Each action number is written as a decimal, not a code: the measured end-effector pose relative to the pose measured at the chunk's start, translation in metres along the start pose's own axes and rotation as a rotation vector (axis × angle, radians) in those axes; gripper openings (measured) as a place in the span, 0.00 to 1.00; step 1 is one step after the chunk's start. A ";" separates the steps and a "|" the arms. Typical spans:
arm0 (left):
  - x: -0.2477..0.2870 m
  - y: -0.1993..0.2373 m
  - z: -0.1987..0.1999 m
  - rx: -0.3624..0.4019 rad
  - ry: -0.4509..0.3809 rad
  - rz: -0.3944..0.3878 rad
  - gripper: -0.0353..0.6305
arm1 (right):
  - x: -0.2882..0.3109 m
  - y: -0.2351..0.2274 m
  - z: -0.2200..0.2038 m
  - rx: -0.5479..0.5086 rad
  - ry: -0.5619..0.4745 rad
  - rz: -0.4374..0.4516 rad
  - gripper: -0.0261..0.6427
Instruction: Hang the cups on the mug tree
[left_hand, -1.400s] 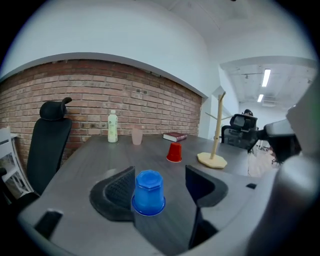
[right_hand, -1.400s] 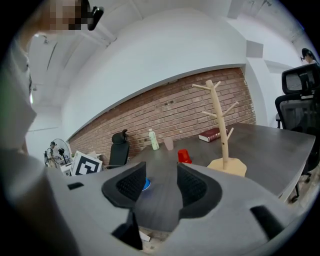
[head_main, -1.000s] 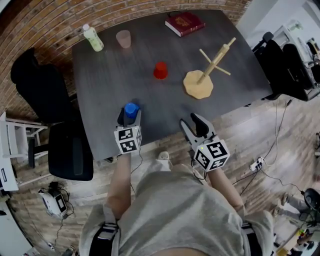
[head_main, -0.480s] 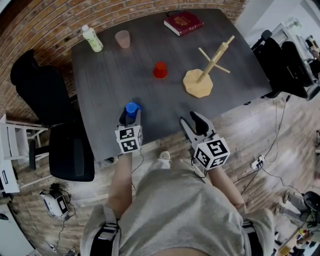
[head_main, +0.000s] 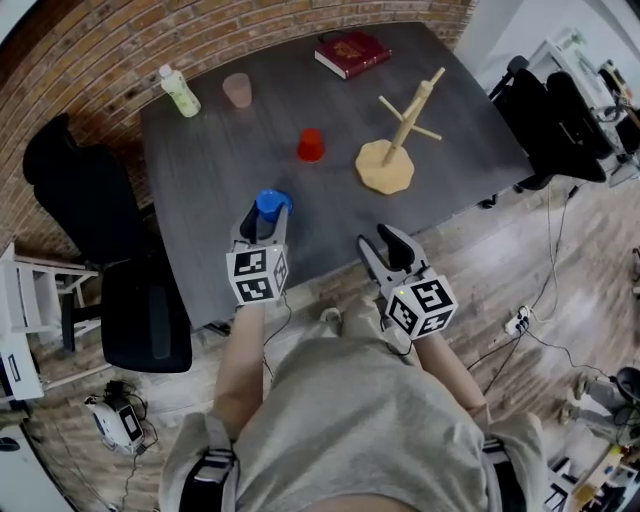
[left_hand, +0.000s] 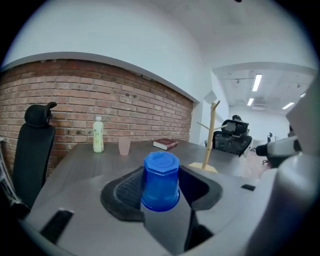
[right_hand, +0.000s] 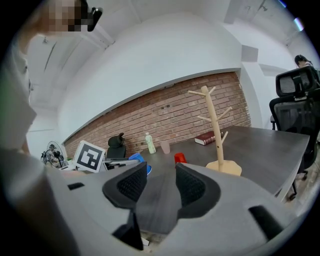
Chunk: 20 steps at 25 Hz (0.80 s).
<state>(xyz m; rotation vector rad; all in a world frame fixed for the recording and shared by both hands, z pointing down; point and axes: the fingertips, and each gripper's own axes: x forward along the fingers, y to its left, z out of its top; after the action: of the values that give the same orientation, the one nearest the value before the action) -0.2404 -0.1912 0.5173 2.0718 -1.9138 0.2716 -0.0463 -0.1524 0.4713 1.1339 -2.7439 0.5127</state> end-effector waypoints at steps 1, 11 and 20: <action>0.000 -0.006 0.010 0.005 -0.015 -0.015 0.36 | -0.003 -0.001 0.000 0.001 -0.005 -0.005 0.31; 0.023 -0.067 0.092 0.063 -0.128 -0.168 0.36 | -0.028 -0.021 -0.001 0.026 -0.032 -0.059 0.31; 0.055 -0.115 0.150 0.107 -0.208 -0.250 0.36 | -0.042 -0.056 0.013 0.030 -0.066 -0.101 0.30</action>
<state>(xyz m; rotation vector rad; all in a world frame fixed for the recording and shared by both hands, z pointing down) -0.1315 -0.2880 0.3853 2.4675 -1.7566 0.1066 0.0229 -0.1663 0.4635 1.3114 -2.7250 0.5146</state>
